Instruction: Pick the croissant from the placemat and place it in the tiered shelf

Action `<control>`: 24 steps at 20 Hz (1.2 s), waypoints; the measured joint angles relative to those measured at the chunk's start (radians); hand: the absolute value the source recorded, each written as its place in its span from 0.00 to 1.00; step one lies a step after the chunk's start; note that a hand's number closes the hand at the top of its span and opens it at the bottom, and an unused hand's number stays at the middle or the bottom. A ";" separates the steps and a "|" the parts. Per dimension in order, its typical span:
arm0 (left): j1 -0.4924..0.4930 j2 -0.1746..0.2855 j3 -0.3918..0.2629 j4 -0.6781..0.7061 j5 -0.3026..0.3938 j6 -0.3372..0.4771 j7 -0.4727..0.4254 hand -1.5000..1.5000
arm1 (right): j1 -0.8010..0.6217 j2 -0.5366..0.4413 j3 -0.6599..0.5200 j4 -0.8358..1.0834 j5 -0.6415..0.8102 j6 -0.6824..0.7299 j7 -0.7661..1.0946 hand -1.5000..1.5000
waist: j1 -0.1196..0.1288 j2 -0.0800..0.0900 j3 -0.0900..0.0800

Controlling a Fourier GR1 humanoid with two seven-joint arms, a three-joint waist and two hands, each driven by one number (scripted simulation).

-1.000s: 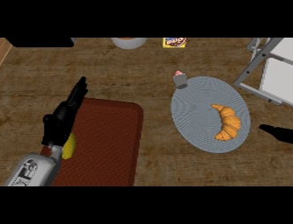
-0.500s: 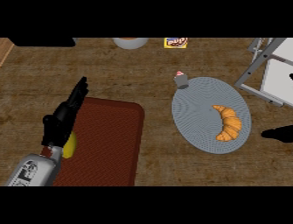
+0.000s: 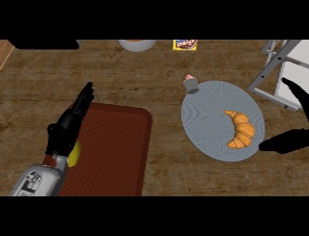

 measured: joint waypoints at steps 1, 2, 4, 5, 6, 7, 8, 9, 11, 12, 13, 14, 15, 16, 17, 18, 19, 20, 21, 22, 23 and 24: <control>-0.002 -0.007 0.003 0.004 -0.007 -0.001 0.001 0.50 | 0.004 0.017 -0.001 -0.018 0.019 0.005 0.027 0.00 | -0.001 0.000 0.000; -0.001 -0.016 0.009 0.014 -0.014 -0.006 -0.010 0.50 | 0.005 0.028 -0.016 -0.030 0.030 0.019 0.040 0.00 | -0.001 0.000 0.000; -0.017 -0.029 0.021 0.011 -0.024 -0.008 0.006 0.50 | 0.029 0.056 -0.026 -0.053 0.072 0.025 0.045 0.00 | -0.003 0.000 0.000; -0.010 -0.034 0.021 0.000 -0.032 -0.011 0.014 0.50 | 0.035 0.072 -0.030 -0.066 0.093 0.032 0.057 0.00 | -0.003 0.000 0.001; 0.003 -0.038 0.021 -0.017 -0.036 -0.015 0.021 0.50 | 0.045 0.089 -0.030 -0.069 0.115 0.036 0.059 0.00 | -0.002 0.000 0.001; 0.011 -0.035 0.024 -0.034 -0.040 -0.020 0.031 0.50 | 0.034 0.109 -0.029 -0.065 0.138 0.043 0.072 0.00 | -0.001 0.000 0.001; 0.017 -0.039 0.030 -0.034 -0.045 -0.024 0.026 0.50 | 0.038 0.126 -0.030 -0.071 0.163 0.048 0.081 0.00 | -0.001 0.001 0.001; 0.015 -0.044 0.030 -0.037 -0.050 -0.024 0.038 0.50 | 0.012 0.151 -0.022 -0.057 0.187 0.052 0.103 0.00 | 0.000 0.001 0.001; 0.018 -0.047 0.041 -0.047 -0.055 -0.035 0.046 0.50 | 0.040 0.177 -0.030 -0.074 0.227 0.054 0.104 0.00 | -0.001 0.001 0.001; 0.011 -0.048 0.055 -0.019 -0.053 -0.046 0.027 0.50 | 0.052 0.194 -0.026 -0.083 0.249 0.052 0.108 0.00 | -0.002 0.001 0.001; 0.004 -0.050 0.065 -0.007 -0.057 -0.055 0.020 0.50 | 0.044 0.212 -0.031 -0.080 0.266 0.064 0.114 0.00 | -0.002 0.001 0.001; 0.002 -0.051 0.072 -0.013 -0.058 -0.064 0.032 0.50 | 0.049 0.228 -0.038 -0.076 0.280 0.074 0.110 0.00 | -0.002 0.001 0.001; 0.015 -0.058 0.072 -0.017 -0.065 -0.067 0.024 0.50 | 0.046 0.245 -0.046 -0.072 0.295 0.085 0.111 0.00 | -0.002 0.001 0.001; 0.015 -0.058 0.085 -0.004 -0.062 -0.081 0.013 0.50 | 0.039 0.259 -0.056 -0.065 0.304 0.098 0.112 0.00 | -0.001 0.001 0.001; 0.019 -0.067 0.085 0.000 -0.071 -0.081 0.006 0.50 | 0.037 0.274 -0.068 -0.061 0.313 0.111 0.111 0.00 | -0.001 0.001 0.001; 0.013 -0.073 0.086 -0.006 -0.081 -0.079 0.018 0.50 | 0.038 0.293 -0.071 -0.049 0.331 0.110 0.101 0.00 | -0.001 0.001 0.001; 0.012 -0.073 0.096 -0.002 -0.084 -0.084 0.012 0.50 | 0.034 0.313 -0.071 -0.028 0.351 0.109 0.092 0.00 | -0.001 0.001 0.001; 0.015 -0.070 0.104 -0.007 -0.084 -0.092 0.014 0.50 | 0.019 0.330 -0.079 -0.007 0.361 0.116 0.087 0.00 | 0.000 0.002 0.001; 0.028 -0.068 0.106 -0.023 -0.087 -0.097 0.017 0.50 | 0.024 0.342 -0.083 0.015 0.371 0.117 0.071 0.00 | 0.000 0.001 0.001; 0.030 -0.077 0.102 -0.033 -0.097 -0.094 0.023 0.50 | 0.039 0.352 -0.086 0.004 0.385 0.121 0.071 0.00 | 0.000 0.001 0.001; 0.037 -0.081 0.105 -0.031 -0.100 -0.097 0.011 0.50 | 0.020 0.369 -0.092 0.030 0.397 0.124 0.070 0.00 | 0.000 0.001 0.001; 0.025 -0.091 0.108 -0.013 -0.108 -0.096 0.004 0.50 | 0.016 0.373 -0.106 0.031 0.400 0.142 0.071 0.00 | 0.000 0.002 0.001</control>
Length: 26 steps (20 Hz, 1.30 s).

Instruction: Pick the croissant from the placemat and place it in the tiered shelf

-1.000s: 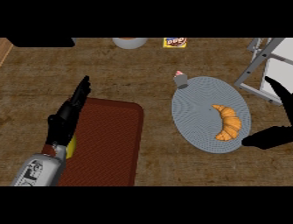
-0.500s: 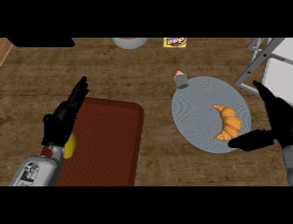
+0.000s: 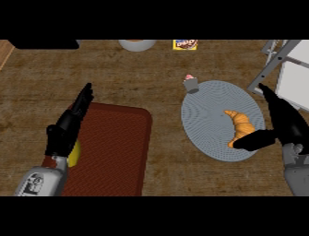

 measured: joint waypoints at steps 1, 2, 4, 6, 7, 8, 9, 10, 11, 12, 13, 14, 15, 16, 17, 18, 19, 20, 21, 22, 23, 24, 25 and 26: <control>0.008 -0.009 -0.003 0.006 -0.009 0.002 -0.008 0.50 | 0.009 0.008 -0.003 -0.022 0.009 0.010 0.017 0.00 | -0.001 0.000 0.000; 0.014 -0.006 0.003 -0.007 -0.006 -0.006 -0.002 0.50 | 0.024 0.021 -0.003 -0.014 0.024 0.002 0.001 0.00 | -0.001 -0.001 0.000; 0.005 -0.010 0.015 -0.010 -0.012 -0.013 0.006 0.50 | 0.027 0.042 -0.014 0.003 0.047 0.013 -0.013 0.00 | -0.001 0.000 0.000; -0.014 -0.005 0.037 0.010 -0.011 -0.033 0.005 0.50 | 0.013 0.063 -0.023 0.011 0.066 0.034 -0.003 0.00 | -0.001 0.000 0.000; -0.016 -0.008 0.039 0.018 -0.018 -0.033 -0.004 0.50 | 0.010 0.077 -0.021 0.034 0.085 0.028 -0.014 0.00 | -0.001 0.000 0.000; -0.003 -0.012 0.040 0.009 -0.022 -0.035 -0.008 0.50 | 0.012 0.085 -0.029 0.044 0.094 0.033 -0.022 0.00 | -0.001 0.000 0.000; -0.003 -0.015 0.044 0.009 -0.024 -0.040 -0.008 0.50 | 0.007 0.087 -0.040 0.043 0.097 0.052 -0.020 0.00 | -0.001 0.000 0.000; 0.013 -0.018 0.041 -0.008 -0.028 -0.043 -0.005 0.50 | 0.019 0.093 -0.045 0.053 0.107 0.049 -0.038 0.00 | 0.000 0.000 0.000; 0.019 -0.022 0.041 -0.007 -0.033 -0.044 -0.010 0.50 | 0.014 0.098 -0.053 0.076 0.114 0.052 -0.053 0.00 | 0.000 0.000 0.000; 0.013 -0.021 0.051 0.008 -0.034 -0.047 -0.016 0.50 | 0.006 0.101 -0.060 0.104 0.120 0.055 -0.069 0.00 | 0.000 0.000 0.000; 0.008 -0.029 0.050 0.005 -0.040 -0.045 -0.008 0.50 | 0.008 0.110 -0.063 0.114 0.133 0.055 -0.076 0.00 | 0.000 0.000 0.000; 0.006 -0.036 0.053 0.017 -0.045 -0.045 -0.019 0.50 | 0.014 0.110 -0.072 0.109 0.140 0.065 -0.081 0.00 | -0.001 0.000 0.000; 0.012 -0.030 0.061 0.008 -0.039 -0.059 -0.015 0.50 | 0.021 0.113 -0.078 0.095 0.146 0.075 -0.077 0.00 | -0.001 0.000 0.000; 0.016 -0.034 0.060 -0.007 -0.045 -0.057 -0.002 0.50 | 0.021 0.120 -0.083 0.108 0.156 0.076 -0.086 0.00 | -0.001 0.000 0.000; 0.018 -0.043 0.056 -0.007 -0.055 -0.053 -0.003 0.50 | 0.022 0.124 -0.089 0.120 0.165 0.079 -0.096 0.00 | -0.001 0.000 0.000; 0.017 -0.048 0.059 -0.006 -0.060 -0.050 -0.003 0.50 | 0.019 0.136 -0.090 0.139 0.179 0.071 -0.106 0.00 | -0.001 0.000 0.000; 0.004 -0.058 0.054 -0.015 -0.066 -0.043 0.019 0.50 | 0.017 0.135 -0.098 0.142 0.180 0.080 -0.113 0.00 | -0.001 0.000 0.000; -0.001 -0.070 0.048 -0.009 -0.076 -0.035 0.024 0.50 | 0.005 0.140 -0.105 0.160 0.188 0.082 -0.118 0.00 | -0.001 0.000 0.000; 0.005 -0.065 0.059 0.003 -0.068 -0.047 0.005 0.50 | 0.016 0.141 -0.106 0.149 0.192 0.090 -0.116 0.00 | -0.001 0.000 0.000; 0.009 -0.062 0.067 -0.002 -0.066 -0.053 0.004 0.50 | 0.010 0.146 -0.116 0.168 0.197 0.090 -0.125 0.00 | -0.001 0.000 0.000; 0.012 -0.061 0.067 -0.017 -0.066 -0.058 0.015 0.50 | -0.008 0.159 -0.115 0.178 0.207 0.092 -0.113 0.00 | 0.000 0.000 0.000; 0.002 -0.061 0.070 -0.014 -0.069 -0.060 0.019 0.50 | -0.007 0.157 -0.124 0.196 0.214 0.087 -0.133 0.00 | 0.000 0.000 0.000; 0.005 -0.059 0.077 -0.016 -0.068 -0.067 0.017 0.50 | -0.011 0.156 -0.135 0.200 0.216 0.097 -0.139 0.00 | 0.000 0.000 0.000; -0.005 -0.061 0.083 0.014 -0.070 -0.068 -0.004 0.50 | -0.012 0.163 -0.135 0.227 0.229 0.079 -0.158 0.00 | -0.001 0.000 0.000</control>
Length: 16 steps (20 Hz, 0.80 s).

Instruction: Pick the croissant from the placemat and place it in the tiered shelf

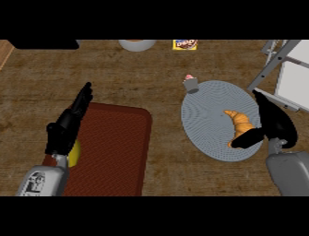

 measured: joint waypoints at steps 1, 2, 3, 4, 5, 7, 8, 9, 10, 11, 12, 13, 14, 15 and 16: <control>0.002 -0.005 -0.002 -0.004 -0.007 0.003 0.002 0.50 | 0.003 0.008 -0.002 0.018 0.011 -0.013 -0.014 0.00 | 0.000 0.000 0.000; 0.012 -0.006 -0.005 -0.029 -0.008 -0.001 0.013 0.50 | 0.002 0.014 -0.005 0.023 0.019 -0.012 -0.014 0.00 | 0.000 0.000 0.000; 0.024 -0.006 -0.007 -0.045 -0.007 -0.007 0.017 0.50 | -0.005 0.020 -0.012 0.052 0.024 -0.025 -0.031 0.00 | 0.001 0.000 0.000; 0.011 -0.013 -0.007 -0.039 -0.012 -0.004 0.022 0.50 | -0.012 0.026 -0.015 0.069 0.029 -0.027 -0.038 0.00 | 0.001 0.000 0.000; 0.010 -0.024 -0.014 -0.028 -0.023 0.005 0.016 0.50 | -0.015 0.024 -0.025 0.084 0.028 -0.027 -0.055 0.00 | 0.001 0.000 0.000; 0.003 -0.021 -0.002 -0.029 -0.017 -0.008 0.026 0.50 | 0.001 0.038 -0.023 0.085 0.044 -0.036 -0.061 0.00 | 0.000 0.000 0.000; 0.004 -0.017 0.004 -0.037 -0.015 -0.014 0.031 0.50 | 0.002 0.039 -0.027 0.092 0.047 -0.035 -0.071 0.00 | 0.000 0.000 0.000; 0.005 -0.011 0.010 -0.049 -0.012 -0.023 0.043 0.50 | 0.003 0.040 -0.032 0.099 0.049 -0.035 -0.083 0.00 | 0.000 0.000 0.000; 0.000 -0.011 0.013 -0.053 -0.016 -0.022 0.050 0.50 | 0.003 0.039 -0.040 0.110 0.049 -0.038 -0.101 0.00 | 0.000 0.000 0.000; -0.005 -0.017 0.011 -0.051 -0.021 -0.020 0.052 0.50 | 0.006 0.041 -0.042 0.119 0.053 -0.041 -0.114 0.00 | 0.000 0.000 0.000; -0.005 -0.017 0.015 -0.049 -0.018 -0.026 0.049 0.50 | 0.000 0.039 -0.053 0.137 0.050 -0.039 -0.131 0.00 | 0.000 0.000 0.000; -0.009 -0.022 0.014 -0.044 -0.021 -0.024 0.054 0.50 | -0.004 0.049 -0.050 0.141 0.056 -0.039 -0.126 0.00 | 0.000 0.000 0.000; -0.002 -0.022 0.015 -0.047 -0.023 -0.027 0.054 0.50 | -0.006 0.057 -0.049 0.150 0.061 -0.042 -0.127 0.00 | 0.000 0.000 0.000; 0.000 -0.020 0.018 -0.053 -0.020 -0.033 0.053 0.50 | 0.004 0.065 -0.044 0.154 0.069 -0.050 -0.132 0.00 | 0.000 0.000 0.000; 0.007 -0.023 0.018 -0.055 -0.023 -0.031 0.049 0.50 | 0.003 0.076 -0.038 0.160 0.079 -0.054 -0.126 0.00 | 0.000 0.000 0.000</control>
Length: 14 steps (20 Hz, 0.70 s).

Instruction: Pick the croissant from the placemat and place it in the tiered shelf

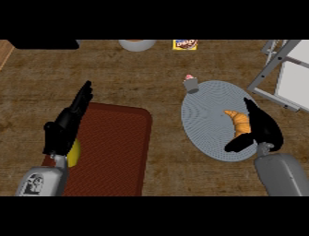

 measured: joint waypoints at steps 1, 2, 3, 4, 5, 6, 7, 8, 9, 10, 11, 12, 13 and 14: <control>-0.001 -0.001 0.005 0.015 -0.003 0.001 -0.016 0.50 | -0.001 0.003 -0.001 0.005 0.003 0.003 -0.002 1.00 | 0.000 0.000 0.000; -0.006 0.002 0.011 0.017 0.001 -0.006 -0.016 0.50 | 0.006 0.007 0.001 0.004 0.006 0.005 -0.005 1.00 | 0.000 0.000 0.000; -0.018 0.002 0.016 0.024 0.001 -0.006 -0.011 0.50 | -0.006 0.003 -0.004 0.027 0.005 0.012 -0.017 1.00 | 0.000 0.000 0.000; -0.017 -0.006 0.009 0.031 -0.005 -0.001 -0.014 0.50 | -0.004 -0.001 0.000 0.038 0.011 0.013 -0.030 1.00 | 0.000 -0.001 -0.001; -0.019 -0.003 0.013 0.028 -0.002 -0.007 -0.011 0.50 | 0.002 -0.005 0.005 0.031 0.018 0.019 -0.035 1.00 | 0.000 -0.002 -0.002; -0.009 -0.008 0.008 0.032 -0.007 -0.005 -0.024 0.50 | 0.011 -0.008 0.014 0.025 0.029 0.018 -0.043 1.00 | 0.000 -0.003 -0.003; -0.015 -0.003 0.015 0.044 -0.008 -0.006 -0.030 0.50 | 0.009 -0.012 0.021 0.022 0.040 0.023 -0.045 1.00 | -0.001 -0.003 -0.004; -0.009 0.003 0.019 0.030 -0.001 -0.015 -0.026 0.50 | 0.011 -0.022 0.023 0.026 0.046 0.026 -0.061 1.00 | 0.000 -0.003 -0.004; -0.004 0.000 0.017 0.025 -0.005 -0.012 -0.026 0.50 | -0.004 -0.027 0.018 0.048 0.054 0.019 -0.079 1.00 | 0.001 -0.003 -0.004; -0.011 -0.004 0.018 0.039 -0.008 -0.009 -0.034 0.50 | -0.017 -0.021 0.020 0.057 0.065 0.014 -0.076 1.00 | 0.000 -0.003 -0.004; -0.012 -0.006 0.021 0.043 -0.006 -0.011 -0.035 0.50 | -0.011 -0.021 0.020 0.044 0.070 0.019 -0.077 1.00 | 0.000 -0.002 -0.003; 0.008 -0.011 0.014 0.039 -0.012 -0.007 -0.051 0.50 | 0.000 -0.017 0.022 0.031 0.075 0.013 -0.079 1.00 | 0.000 -0.002 -0.002; 0.017 -0.010 0.014 0.028 -0.012 -0.011 -0.054 0.50 | -0.004 -0.014 0.024 0.030 0.082 0.011 -0.080 1.00 | 0.000 -0.002 -0.002; 0.021 -0.014 0.011 0.026 -0.016 -0.005 -0.056 0.50 | 0.021 -0.038 0.034 0.013 0.075 0.027 -0.130 1.00 | -0.002 -0.002 -0.002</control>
